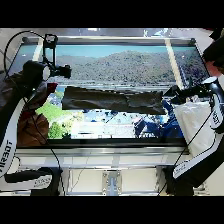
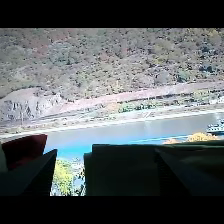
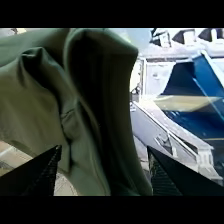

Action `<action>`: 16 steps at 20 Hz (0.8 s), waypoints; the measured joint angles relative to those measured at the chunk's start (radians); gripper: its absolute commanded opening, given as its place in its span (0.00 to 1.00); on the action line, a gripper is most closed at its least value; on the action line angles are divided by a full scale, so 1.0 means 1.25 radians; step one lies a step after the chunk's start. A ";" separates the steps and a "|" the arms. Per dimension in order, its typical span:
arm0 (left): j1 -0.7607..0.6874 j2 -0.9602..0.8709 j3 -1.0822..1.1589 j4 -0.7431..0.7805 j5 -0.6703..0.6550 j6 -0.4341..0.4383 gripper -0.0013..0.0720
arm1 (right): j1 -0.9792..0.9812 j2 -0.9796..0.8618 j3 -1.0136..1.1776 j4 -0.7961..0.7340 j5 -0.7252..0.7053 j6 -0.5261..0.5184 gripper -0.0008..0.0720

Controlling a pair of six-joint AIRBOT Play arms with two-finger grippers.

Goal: Fold the shirts.

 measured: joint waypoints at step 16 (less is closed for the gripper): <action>-0.078 -0.119 0.000 -0.227 0.001 0.031 0.03 | 0.165 0.037 0.001 0.142 0.046 -0.062 0.03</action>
